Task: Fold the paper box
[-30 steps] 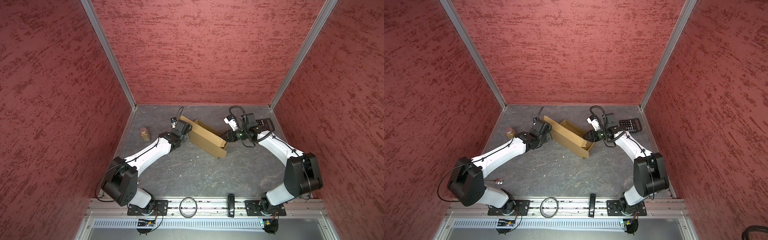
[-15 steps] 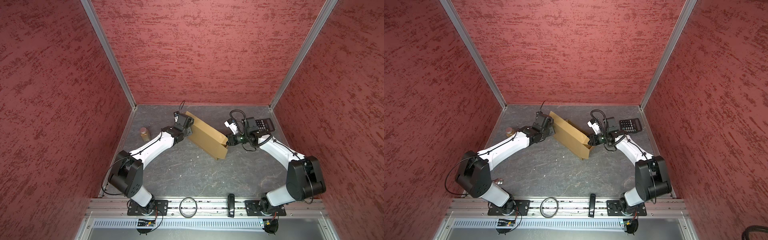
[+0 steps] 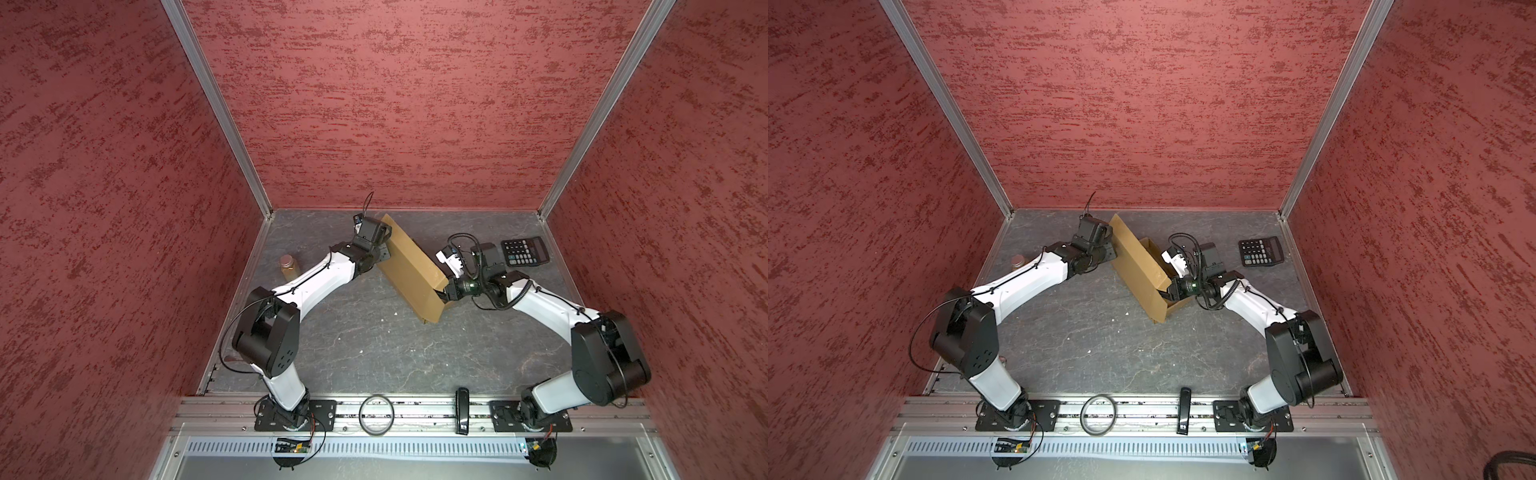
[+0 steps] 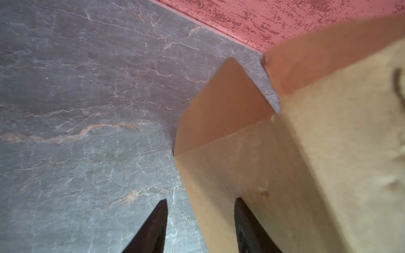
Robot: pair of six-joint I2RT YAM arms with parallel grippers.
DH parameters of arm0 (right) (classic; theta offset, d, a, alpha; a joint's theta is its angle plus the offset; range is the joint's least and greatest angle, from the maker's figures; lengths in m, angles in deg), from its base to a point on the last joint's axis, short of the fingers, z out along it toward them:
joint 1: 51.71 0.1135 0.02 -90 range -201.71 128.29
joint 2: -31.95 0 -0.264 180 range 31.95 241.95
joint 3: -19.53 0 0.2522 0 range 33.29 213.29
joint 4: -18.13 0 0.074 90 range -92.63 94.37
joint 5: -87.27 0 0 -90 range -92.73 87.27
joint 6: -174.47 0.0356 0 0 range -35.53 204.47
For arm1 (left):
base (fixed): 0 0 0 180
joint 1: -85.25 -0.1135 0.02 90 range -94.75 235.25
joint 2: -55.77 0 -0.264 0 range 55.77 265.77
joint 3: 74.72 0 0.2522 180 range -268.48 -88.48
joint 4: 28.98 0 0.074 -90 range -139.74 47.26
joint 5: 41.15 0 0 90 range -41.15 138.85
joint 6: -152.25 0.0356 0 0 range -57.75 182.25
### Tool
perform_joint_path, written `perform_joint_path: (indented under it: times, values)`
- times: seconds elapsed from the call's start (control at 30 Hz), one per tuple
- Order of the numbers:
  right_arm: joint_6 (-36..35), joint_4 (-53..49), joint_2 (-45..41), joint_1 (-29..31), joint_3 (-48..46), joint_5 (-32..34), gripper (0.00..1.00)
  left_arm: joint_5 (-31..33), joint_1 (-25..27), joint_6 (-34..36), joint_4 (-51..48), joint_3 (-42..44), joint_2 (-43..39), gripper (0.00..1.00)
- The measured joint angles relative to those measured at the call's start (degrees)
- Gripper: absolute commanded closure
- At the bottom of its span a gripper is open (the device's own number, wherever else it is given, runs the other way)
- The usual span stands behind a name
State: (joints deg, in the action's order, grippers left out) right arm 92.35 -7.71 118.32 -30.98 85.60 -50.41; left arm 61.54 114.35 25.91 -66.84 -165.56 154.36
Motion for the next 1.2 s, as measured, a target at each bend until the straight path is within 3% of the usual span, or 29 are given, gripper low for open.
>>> perform_joint_path:
  times: [0.6,1.2]
  values:
    - [9.57,15.72,4.81,5.57,0.0,-0.72,0.61,-4.22,-0.9,0.04,0.07,-11.91,9.88,0.49]
    - [14.38,20.06,5.7,6.93,0.0,1.55,0.45,-6.21,-1.86,0.68,-0.76,-15.28,11.85,0.48]
